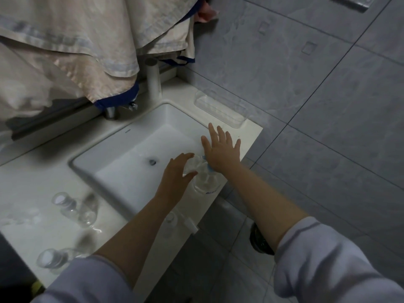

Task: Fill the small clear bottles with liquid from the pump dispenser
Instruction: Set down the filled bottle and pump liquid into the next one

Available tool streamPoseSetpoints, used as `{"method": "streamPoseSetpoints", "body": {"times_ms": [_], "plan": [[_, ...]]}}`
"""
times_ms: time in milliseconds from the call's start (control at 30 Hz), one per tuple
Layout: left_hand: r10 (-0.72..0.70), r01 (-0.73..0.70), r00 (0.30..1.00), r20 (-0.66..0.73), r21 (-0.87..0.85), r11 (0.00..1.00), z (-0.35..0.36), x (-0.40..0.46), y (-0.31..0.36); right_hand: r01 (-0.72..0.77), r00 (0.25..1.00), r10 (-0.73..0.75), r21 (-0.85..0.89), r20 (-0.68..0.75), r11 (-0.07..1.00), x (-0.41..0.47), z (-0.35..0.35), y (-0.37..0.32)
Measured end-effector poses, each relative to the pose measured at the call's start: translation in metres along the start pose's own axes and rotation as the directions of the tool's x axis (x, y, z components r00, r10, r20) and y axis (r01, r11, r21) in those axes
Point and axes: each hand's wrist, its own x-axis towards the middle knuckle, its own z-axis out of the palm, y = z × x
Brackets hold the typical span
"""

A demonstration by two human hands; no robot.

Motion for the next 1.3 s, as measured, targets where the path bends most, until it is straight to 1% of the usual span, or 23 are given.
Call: {"method": "streamPoseSetpoints", "body": {"times_ms": [67, 167, 233, 367, 467, 533, 600, 667, 700, 833, 867, 933, 1033, 1133, 1300], "plan": [[0.021, -0.021, 1.000, -0.006, -0.040, 0.999, -0.001, -0.002, 0.004, 0.018, 1.000, -0.018, -0.025, 0.005, 1.000, 0.002, -0.003, 0.001], [-0.021, 0.009, 0.996, -0.092, -0.126, 0.992, -0.006, -0.007, 0.006, 0.036, 0.999, -0.036, -0.041, -0.017, 0.999, 0.005, -0.010, 0.000], [-0.037, 0.021, 0.991, -0.132, -0.118, 0.993, -0.007, -0.007, 0.006, 0.017, 1.000, -0.017, -0.009, -0.019, 1.000, 0.004, -0.007, 0.001], [-0.039, 0.040, 0.999, 0.011, -0.087, 0.995, -0.007, -0.005, 0.008, -0.018, 1.000, 0.018, 0.037, 0.006, 0.999, 0.002, 0.002, 0.002], [-0.024, 0.020, 0.999, -0.038, -0.092, 0.996, -0.007, -0.005, 0.008, -0.009, 1.000, 0.009, 0.010, 0.007, 1.000, 0.001, 0.002, 0.001], [0.010, -0.015, 0.999, -0.033, -0.152, 0.988, -0.006, -0.005, 0.008, 0.012, 1.000, -0.012, -0.014, 0.006, 1.000, 0.004, -0.003, 0.002], [-0.023, 0.014, 0.999, -0.041, -0.199, 0.980, -0.008, -0.007, 0.011, 0.032, 0.999, -0.032, -0.025, -0.022, 0.999, 0.005, -0.009, 0.002], [-0.036, 0.022, 0.994, -0.106, -0.127, 0.992, -0.011, -0.009, 0.012, 0.025, 0.999, -0.026, -0.015, -0.030, 1.000, 0.006, -0.010, 0.002], [-0.032, 0.021, 0.993, -0.114, -0.102, 0.995, -0.011, -0.010, 0.014, 0.013, 1.000, -0.013, -0.006, -0.024, 1.000, 0.005, -0.009, 0.002], [-0.035, 0.036, 0.999, 0.014, -0.088, 0.995, -0.012, -0.006, 0.019, -0.016, 1.000, 0.016, 0.011, 0.013, 1.000, 0.005, -0.002, 0.002], [-0.045, 0.045, 0.999, 0.003, -0.068, 0.997, -0.012, -0.005, 0.019, -0.016, 1.000, 0.016, 0.006, 0.017, 1.000, 0.006, -0.001, 0.002], [-0.019, 0.017, 0.998, -0.062, -0.035, 0.999, -0.011, -0.007, 0.019, 0.004, 1.000, -0.004, -0.021, 0.014, 1.000, 0.007, -0.002, 0.002], [0.034, -0.037, 0.995, -0.090, -0.036, 0.999, -0.012, -0.011, 0.024, 0.033, 0.999, -0.034, -0.046, -0.011, 0.998, 0.007, -0.006, 0.002], [0.025, -0.026, 0.999, -0.036, -0.029, 0.999, -0.016, -0.008, 0.024, 0.004, 1.000, -0.004, -0.013, 0.002, 1.000, 0.008, -0.008, 0.002], [0.033, -0.037, 0.997, -0.074, -0.043, 0.998, -0.014, -0.008, 0.020, -0.015, 0.999, 0.015, 0.009, 0.037, 1.000, 0.008, -0.001, 0.002]]}}
